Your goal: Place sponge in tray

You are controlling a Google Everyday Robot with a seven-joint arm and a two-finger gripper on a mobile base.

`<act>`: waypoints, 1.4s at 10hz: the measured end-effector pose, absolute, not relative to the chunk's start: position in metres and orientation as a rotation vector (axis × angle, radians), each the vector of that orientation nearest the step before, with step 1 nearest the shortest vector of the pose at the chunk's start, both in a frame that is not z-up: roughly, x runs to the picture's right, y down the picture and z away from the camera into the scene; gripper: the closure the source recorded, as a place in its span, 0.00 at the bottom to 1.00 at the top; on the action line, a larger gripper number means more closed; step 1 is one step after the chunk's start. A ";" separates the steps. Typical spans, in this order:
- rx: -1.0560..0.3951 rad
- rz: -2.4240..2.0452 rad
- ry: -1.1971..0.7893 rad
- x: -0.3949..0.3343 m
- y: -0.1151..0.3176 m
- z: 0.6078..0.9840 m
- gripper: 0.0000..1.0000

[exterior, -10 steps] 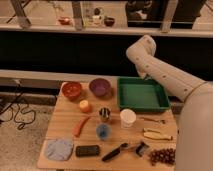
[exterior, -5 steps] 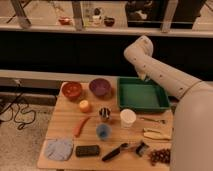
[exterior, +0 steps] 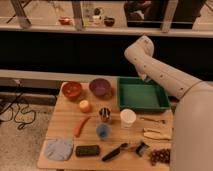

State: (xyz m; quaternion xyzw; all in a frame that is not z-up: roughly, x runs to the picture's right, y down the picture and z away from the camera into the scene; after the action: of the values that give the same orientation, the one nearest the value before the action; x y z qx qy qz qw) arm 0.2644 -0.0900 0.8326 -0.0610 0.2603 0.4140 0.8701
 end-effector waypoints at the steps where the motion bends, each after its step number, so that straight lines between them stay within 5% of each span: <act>1: -0.141 0.882 0.560 0.269 -0.087 0.837 0.81; 7: -0.259 1.000 0.759 0.368 -0.025 0.868 0.81; 14: -0.265 1.000 0.766 0.370 -0.022 0.870 0.75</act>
State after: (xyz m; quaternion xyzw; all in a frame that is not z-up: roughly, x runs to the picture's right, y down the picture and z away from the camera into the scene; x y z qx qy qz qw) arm 0.3703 -0.0216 0.8700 -0.1233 0.3571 0.4660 0.8001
